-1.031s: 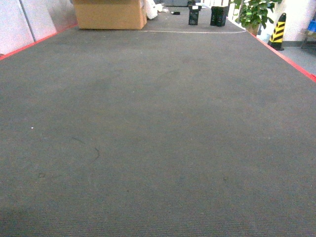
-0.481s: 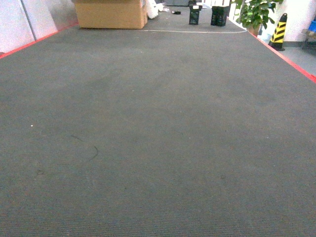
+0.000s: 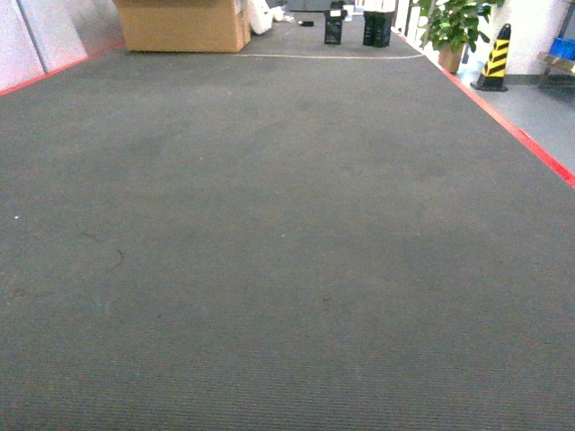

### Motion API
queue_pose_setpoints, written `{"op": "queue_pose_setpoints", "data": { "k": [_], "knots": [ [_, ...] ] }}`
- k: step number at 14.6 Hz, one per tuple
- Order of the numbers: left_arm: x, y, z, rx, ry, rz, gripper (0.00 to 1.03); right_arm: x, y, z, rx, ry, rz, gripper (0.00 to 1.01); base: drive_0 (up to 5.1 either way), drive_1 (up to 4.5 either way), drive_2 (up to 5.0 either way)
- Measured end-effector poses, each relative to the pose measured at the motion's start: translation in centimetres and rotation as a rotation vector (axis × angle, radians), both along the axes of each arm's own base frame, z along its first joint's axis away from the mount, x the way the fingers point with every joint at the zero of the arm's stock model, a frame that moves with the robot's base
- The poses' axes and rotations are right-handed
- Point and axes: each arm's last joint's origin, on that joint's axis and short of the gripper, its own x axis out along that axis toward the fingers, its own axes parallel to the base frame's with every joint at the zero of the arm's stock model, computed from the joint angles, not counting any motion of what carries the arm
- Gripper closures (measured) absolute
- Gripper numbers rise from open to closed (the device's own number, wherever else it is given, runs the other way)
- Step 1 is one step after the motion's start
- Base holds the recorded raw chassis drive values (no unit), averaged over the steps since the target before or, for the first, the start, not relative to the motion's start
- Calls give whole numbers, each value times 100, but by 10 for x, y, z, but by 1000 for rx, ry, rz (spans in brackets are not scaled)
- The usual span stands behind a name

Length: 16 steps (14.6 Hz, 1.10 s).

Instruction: Sort blue parts and orange caps into right shelf containers

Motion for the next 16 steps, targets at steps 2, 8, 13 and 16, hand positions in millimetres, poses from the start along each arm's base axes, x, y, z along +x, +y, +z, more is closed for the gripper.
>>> {"op": "queue_pose_setpoints", "data": {
  "k": [2,8,13,16],
  "knots": [
    [0,0,0,0,-3,0,58,0,0,0,0,-2,0,58,498,-247,-247],
    [0,0,0,0,2,0,58,0,0,0,0,0,-1,58,502,-244,-244],
    [0,0,1,1,-6,-2,58,0,0,0,0,-3,-1,58,488,-323,-158],
    [0,0,0,0,1,-1,58,0,0,0,0,-2,-2,58,477,-352,-149]
  ]
}}
